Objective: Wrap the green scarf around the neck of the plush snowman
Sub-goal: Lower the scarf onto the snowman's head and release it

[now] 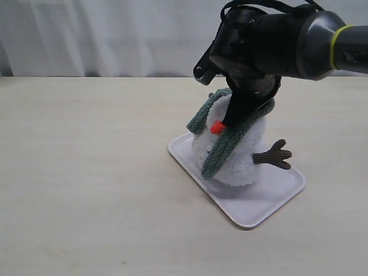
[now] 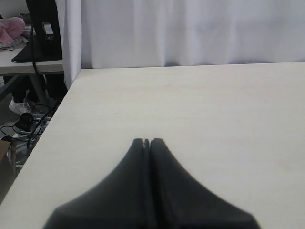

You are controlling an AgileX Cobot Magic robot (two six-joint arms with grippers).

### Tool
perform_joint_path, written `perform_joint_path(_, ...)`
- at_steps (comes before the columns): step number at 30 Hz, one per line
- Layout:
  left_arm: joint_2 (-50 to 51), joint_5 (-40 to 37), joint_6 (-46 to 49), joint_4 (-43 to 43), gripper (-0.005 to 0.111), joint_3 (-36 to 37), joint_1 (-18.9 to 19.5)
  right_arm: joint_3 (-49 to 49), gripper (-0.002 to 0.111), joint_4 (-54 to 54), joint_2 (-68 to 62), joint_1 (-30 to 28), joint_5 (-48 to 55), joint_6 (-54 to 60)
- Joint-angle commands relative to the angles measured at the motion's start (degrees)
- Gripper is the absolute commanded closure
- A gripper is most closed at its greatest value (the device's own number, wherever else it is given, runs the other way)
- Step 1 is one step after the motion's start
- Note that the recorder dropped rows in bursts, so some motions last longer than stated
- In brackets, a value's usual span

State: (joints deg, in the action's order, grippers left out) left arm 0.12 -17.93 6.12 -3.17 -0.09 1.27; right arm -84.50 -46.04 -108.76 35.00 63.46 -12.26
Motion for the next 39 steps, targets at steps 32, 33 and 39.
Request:
perform_joint_path(32, -0.12, 0.39, -0.38, 0.12, 0.107, 0.09, 0.10, 0.27, 0.055, 31.49, 19.51, -0.51, 0.13, 7.69)
perform_joint_path(33, -0.12, 0.39, -0.38, 0.12, 0.107, 0.09, 0.10, 0.27, 0.055, 34.60, 19.77, -0.51, 0.60, 9.12)
perform_joint_path(39, -0.12, 0.39, -0.38, 0.12, 0.107, 0.09, 0.10, 2.17, 0.055, 38.77, 20.99, -0.51, 1.11, 6.01)
